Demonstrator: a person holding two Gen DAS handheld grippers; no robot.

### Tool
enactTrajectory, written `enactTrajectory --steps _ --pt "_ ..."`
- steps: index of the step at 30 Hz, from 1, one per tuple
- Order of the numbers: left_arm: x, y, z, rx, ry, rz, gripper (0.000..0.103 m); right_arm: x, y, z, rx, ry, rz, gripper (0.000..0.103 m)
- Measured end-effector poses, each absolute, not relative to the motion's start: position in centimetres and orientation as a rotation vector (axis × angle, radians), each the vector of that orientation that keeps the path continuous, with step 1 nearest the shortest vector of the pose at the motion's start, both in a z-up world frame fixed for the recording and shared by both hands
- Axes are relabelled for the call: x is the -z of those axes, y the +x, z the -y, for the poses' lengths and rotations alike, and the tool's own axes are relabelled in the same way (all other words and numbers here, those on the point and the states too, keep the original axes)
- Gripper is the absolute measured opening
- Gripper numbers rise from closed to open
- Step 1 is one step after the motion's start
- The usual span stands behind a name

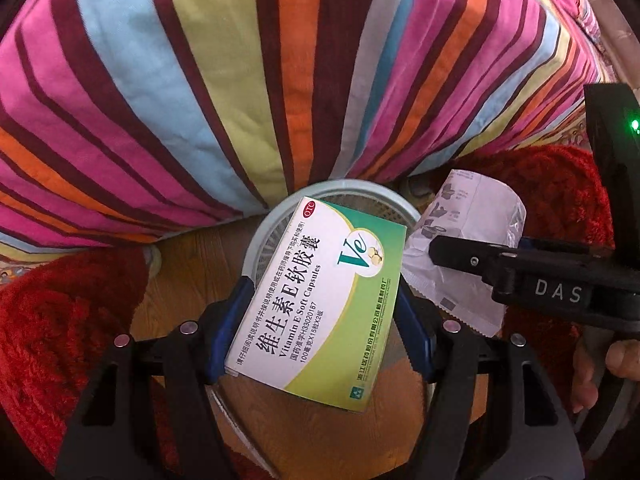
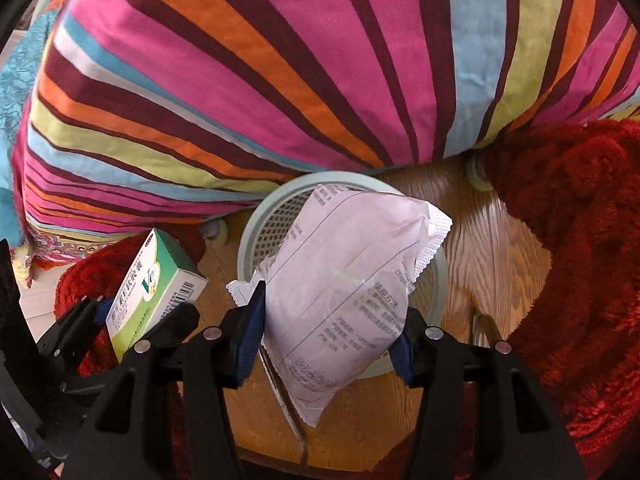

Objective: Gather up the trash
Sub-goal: 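Carry the Ve box in the left tool while the right tool carries the wrapper to the wastebasket, then open both tools over the wastebasket, dropping the Ve box and wrapper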

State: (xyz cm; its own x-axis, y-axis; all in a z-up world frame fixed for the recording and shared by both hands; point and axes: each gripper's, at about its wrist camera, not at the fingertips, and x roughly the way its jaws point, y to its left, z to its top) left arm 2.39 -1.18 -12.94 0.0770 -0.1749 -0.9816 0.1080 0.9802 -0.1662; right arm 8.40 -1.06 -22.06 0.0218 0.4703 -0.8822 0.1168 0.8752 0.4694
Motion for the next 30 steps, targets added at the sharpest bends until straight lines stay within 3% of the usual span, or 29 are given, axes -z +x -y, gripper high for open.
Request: enactTrajectory --steps 30 --pt "20.9 3.3 2.1 0.214 -0.109 -1.796 0.068 30.3 9.4 -2.1 -0.237 0.468 -1.813 0.054"
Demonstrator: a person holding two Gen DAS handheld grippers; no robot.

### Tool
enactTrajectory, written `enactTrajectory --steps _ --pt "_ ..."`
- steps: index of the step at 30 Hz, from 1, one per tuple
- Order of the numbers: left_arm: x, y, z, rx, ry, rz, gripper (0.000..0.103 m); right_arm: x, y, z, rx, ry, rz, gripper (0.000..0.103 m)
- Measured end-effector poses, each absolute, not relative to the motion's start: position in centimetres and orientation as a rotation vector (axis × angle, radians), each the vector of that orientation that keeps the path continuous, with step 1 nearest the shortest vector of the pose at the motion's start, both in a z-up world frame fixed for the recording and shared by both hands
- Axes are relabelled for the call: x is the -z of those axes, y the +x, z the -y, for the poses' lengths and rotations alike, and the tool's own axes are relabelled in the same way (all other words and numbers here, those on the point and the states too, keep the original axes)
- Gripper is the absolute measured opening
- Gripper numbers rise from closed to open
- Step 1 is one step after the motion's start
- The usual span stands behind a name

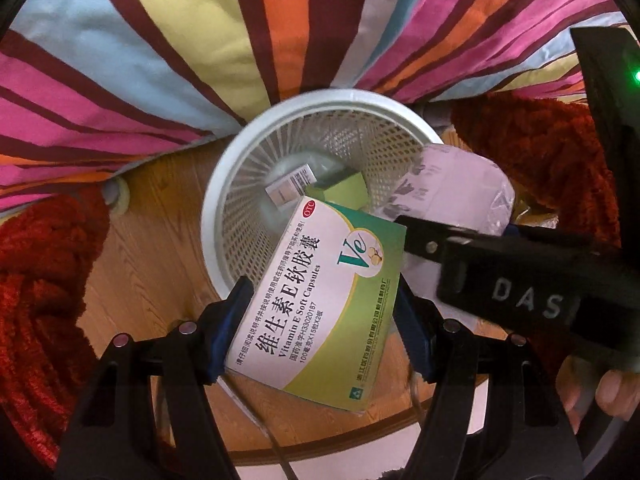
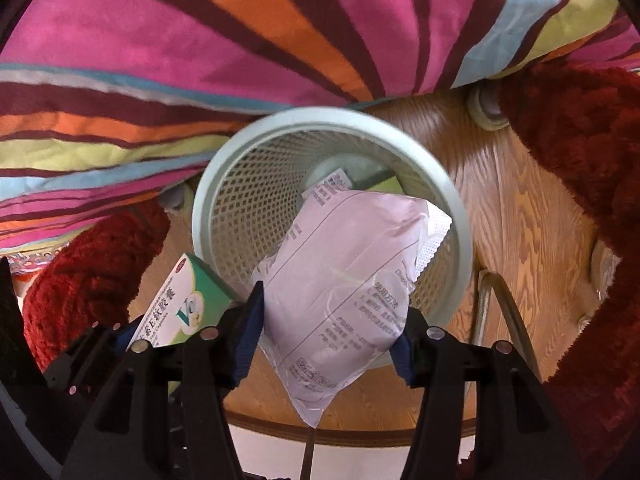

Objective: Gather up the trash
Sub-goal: 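Open both tools over the wastebasket, dropping the Ve box and wrapper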

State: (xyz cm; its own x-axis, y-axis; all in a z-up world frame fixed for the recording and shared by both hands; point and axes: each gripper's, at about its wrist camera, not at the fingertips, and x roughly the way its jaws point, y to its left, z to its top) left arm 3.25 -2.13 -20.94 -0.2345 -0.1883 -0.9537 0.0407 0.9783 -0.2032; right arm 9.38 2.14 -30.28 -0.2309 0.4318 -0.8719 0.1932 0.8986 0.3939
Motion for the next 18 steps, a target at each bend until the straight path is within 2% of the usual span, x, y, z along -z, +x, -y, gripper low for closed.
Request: enactTrajectory --steps 2,4,5,6,18 --pt "21.6 3.1 2.0 0.202 -0.121 -1.831 0.069 30.8 9.3 -2.1 -0.218 0.440 -1.838 0.062" --pt "22.3 2.9 1.7 0.178 -0.130 -1.855 0.081 31.0 9.3 -1.9 -0.205 0.450 -1.841 0.077" --pt "22.4 2.9 1.4 0.171 -0.141 -1.858 0.085 31.0 9.3 -1.7 -0.193 0.452 -1.837 0.080" --pt "22.4 3.0 1.2 0.166 -0.161 -1.857 0.085 30.9 9.4 -1.5 -0.185 0.460 -1.833 0.082" --pt "22.2 3.3 0.5 0.141 -0.195 -1.831 0.085 30.6 9.6 -1.0 -0.153 0.491 -1.823 0.082"
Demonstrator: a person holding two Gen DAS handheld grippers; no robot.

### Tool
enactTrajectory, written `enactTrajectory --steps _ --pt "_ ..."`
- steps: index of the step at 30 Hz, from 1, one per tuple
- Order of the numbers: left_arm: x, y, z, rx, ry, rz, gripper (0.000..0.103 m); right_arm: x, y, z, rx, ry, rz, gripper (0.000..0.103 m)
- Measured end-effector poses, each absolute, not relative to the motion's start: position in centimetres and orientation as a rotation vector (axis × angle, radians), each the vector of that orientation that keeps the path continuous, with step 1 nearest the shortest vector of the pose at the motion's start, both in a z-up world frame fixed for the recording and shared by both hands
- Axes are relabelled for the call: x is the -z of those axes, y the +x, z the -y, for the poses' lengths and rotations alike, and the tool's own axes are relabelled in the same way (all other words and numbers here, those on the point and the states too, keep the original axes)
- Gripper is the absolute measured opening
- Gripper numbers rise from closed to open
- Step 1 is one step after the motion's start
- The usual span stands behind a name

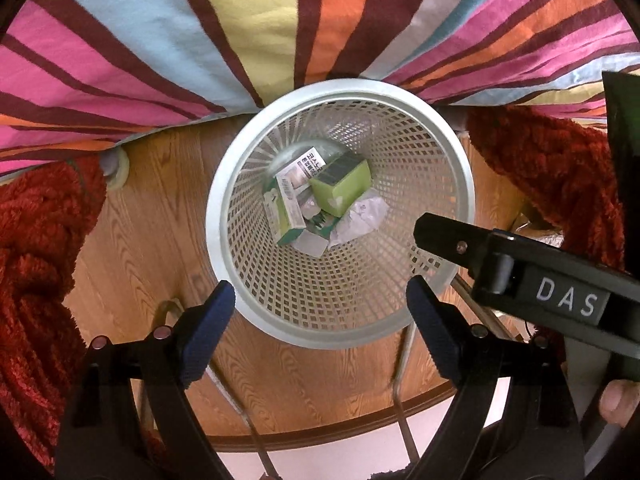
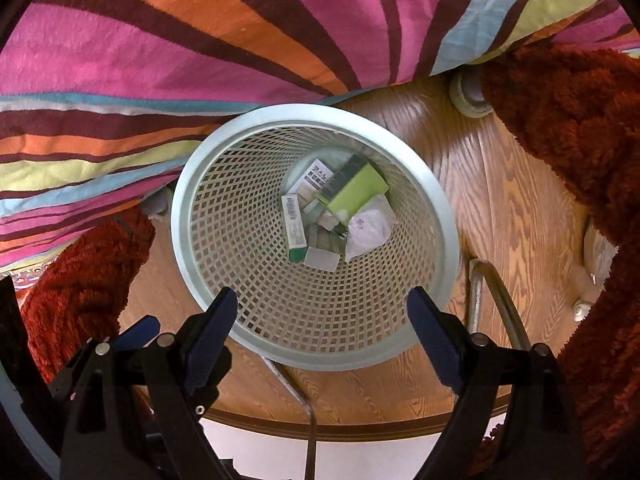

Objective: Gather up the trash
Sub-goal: 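Open both tools over the wastebasket, dropping the Ve box and wrapper, then move both open tools back over the bed toward the remaining items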

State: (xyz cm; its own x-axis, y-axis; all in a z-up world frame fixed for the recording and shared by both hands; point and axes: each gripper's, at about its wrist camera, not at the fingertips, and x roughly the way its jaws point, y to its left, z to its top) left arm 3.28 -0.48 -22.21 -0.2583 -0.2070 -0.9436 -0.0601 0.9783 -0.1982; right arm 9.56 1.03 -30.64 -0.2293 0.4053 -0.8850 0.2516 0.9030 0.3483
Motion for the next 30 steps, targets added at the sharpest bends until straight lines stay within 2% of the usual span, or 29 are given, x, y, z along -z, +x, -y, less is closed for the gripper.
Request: enactTrajectory --steps 18,24,30 --pt "15.6 2.5 -1.4 0.090 -0.157 -1.633 0.085 25.4 9.0 0.2 -0.218 0.525 -1.652 0.083" --pt "12.6 2.3 -1.8 0.098 -0.141 -1.523 0.085 21.2 8.4 0.0 -0.300 0.458 -1.525 0.083" --pt "8.3 2.3 -2.4 0.113 -0.145 -1.406 0.085 15.0 8.4 1.2 -0.359 0.396 -1.322 0.083"
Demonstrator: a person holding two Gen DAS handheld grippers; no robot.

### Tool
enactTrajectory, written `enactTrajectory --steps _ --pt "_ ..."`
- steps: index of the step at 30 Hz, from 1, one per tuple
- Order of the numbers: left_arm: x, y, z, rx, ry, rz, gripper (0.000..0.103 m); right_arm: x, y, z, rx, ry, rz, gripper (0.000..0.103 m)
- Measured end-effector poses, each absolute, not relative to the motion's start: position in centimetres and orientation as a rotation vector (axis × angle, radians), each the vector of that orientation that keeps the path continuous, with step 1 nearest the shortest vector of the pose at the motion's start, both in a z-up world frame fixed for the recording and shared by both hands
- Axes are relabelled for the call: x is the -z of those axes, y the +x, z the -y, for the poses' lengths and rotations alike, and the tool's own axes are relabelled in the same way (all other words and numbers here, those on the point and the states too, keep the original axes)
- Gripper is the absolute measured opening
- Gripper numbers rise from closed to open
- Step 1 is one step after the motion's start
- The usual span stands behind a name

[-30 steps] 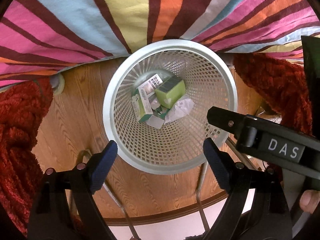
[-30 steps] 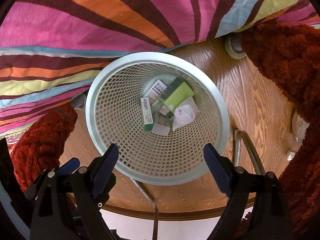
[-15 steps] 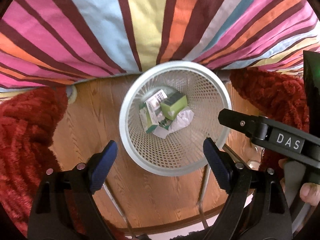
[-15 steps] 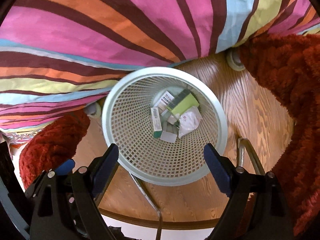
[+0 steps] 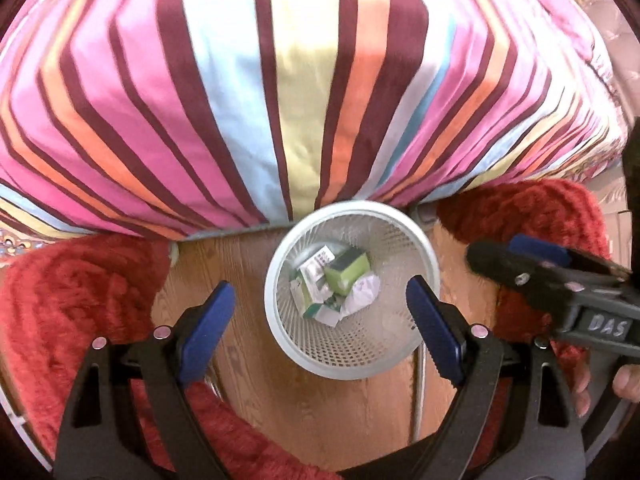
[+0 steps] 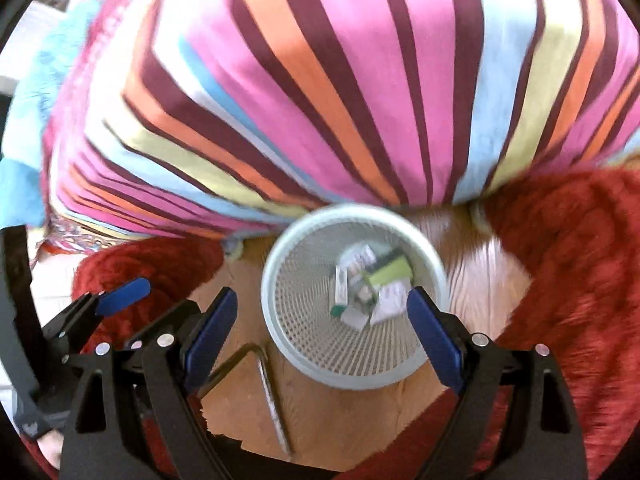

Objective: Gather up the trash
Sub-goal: 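Move both open tools back over the bed toward the remaining items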

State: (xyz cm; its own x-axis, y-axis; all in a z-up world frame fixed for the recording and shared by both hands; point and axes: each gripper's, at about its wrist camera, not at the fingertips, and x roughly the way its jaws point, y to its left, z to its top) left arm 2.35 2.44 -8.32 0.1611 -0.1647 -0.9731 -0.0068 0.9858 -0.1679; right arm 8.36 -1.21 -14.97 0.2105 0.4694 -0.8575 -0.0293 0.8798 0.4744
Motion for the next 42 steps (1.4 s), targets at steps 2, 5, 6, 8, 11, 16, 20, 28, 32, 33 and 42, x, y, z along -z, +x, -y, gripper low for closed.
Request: enactTrajectory --steps 2,5,6,8,11,16,20,28,32,33,42 --pt "6.7 2.3 -2.8 0.120 -0.161 -1.367 0.085 12.6 8.7 1.7 -0.376 0.379 -1.238 0.083" --pt "4.0 2.8 -3.5 0.110 -0.167 -1.286 0.085 9.0 9.9 2.7 -0.397 0.372 -1.089 0.083" --pt "3.0 3.2 -3.8 0.101 -0.166 -1.253 0.085 7.9 10.5 3.0 -0.399 0.374 -1.040 0.083" --pt "1.3 4.2 -4.7 0.088 -0.172 -1.187 0.085 6.1 11.8 3.9 -0.392 0.371 -0.952 0.083" --pt "-1.1 6.0 -6.1 0.072 -0.180 -1.094 0.085 4.3 14.1 5.1 -0.370 0.346 -0.861 0.083" --pt "-3.6 10.1 -8.2 0.061 -0.209 -1.008 0.085 3.3 17.2 5.9 -0.345 0.309 -0.784 0.083" --pt "-4.9 13.6 -9.6 0.044 -0.227 -0.962 0.085 2.8 20.0 6.3 -0.337 0.274 -0.759 0.083" --pt "-5.2 21.0 -11.1 0.047 -0.227 -0.934 0.085 3.5 24.9 5.5 -0.336 0.175 -0.749 0.083" --pt "-5.4 24.6 -11.4 0.068 -0.231 -0.923 0.085 3.7 27.5 5.1 -0.348 0.141 -0.752 0.083" --pt "-5.4 25.5 -11.5 0.078 -0.233 -0.925 0.085 3.7 27.9 5.0 -0.350 0.137 -0.754 0.083" --pt "-4.1 31.5 -11.8 0.225 -0.248 -0.941 0.085 4.7 32.1 4.9 -0.372 0.108 -0.787 0.083"
